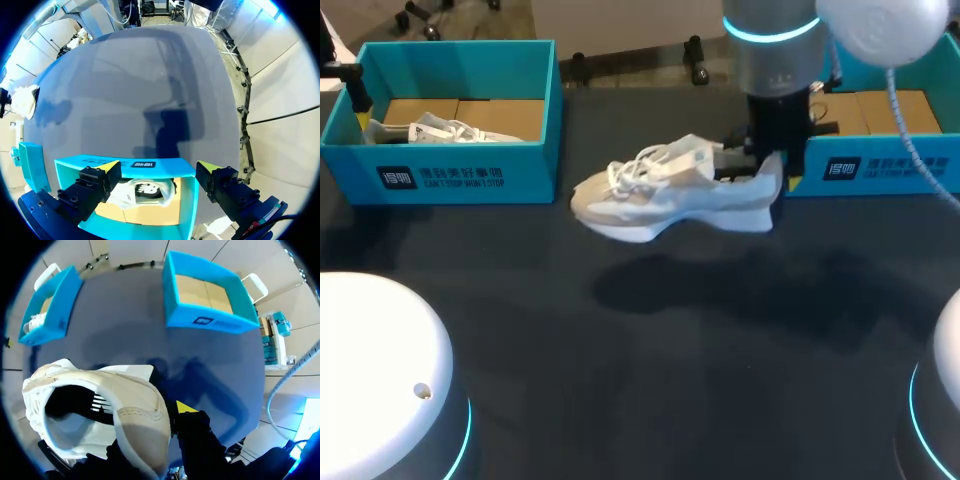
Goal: Take the shoe out of the shoebox, open the shoe tongue, remove and reinsert the insole, then place the shoe into the shoebox
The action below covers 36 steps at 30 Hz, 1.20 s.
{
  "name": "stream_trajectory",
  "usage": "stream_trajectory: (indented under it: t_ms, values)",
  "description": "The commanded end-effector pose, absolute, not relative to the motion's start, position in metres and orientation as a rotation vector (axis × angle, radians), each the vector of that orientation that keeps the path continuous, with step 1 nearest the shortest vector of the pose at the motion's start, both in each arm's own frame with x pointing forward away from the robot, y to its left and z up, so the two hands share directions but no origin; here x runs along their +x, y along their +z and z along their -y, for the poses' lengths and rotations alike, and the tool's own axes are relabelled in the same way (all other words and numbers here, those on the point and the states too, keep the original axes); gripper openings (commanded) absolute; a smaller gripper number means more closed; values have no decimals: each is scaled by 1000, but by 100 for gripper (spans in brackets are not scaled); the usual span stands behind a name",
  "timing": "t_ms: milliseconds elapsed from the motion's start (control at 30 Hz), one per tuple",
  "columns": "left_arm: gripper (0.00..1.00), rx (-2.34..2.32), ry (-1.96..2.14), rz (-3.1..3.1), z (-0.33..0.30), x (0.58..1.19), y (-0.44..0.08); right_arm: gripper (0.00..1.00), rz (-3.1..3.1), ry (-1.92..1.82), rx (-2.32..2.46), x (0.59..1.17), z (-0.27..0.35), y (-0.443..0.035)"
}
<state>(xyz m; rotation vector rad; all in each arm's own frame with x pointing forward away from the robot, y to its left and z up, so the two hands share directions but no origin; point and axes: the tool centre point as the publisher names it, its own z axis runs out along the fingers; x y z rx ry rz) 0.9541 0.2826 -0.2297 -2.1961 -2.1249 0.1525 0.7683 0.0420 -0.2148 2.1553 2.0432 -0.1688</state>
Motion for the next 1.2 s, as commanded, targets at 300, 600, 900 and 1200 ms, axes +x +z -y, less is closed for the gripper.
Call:
stream_trajectory:
  t_ms: [300,600,900,1200]
  values:
    - [100,-2198,148,2125,-283,953,-229,0,-2028,-219,2183,708,-84,-226]
    - [100,-2198,148,2125,-283,953,-229,0,-1941,-245,2249,687,-87,-229]
    - [100,-2198,148,2125,-283,953,-229,0,-1941,-245,2249,687,-87,-229]
    - [100,-2198,148,2125,-283,953,-229,0,-1941,-245,2249,687,-87,-229]
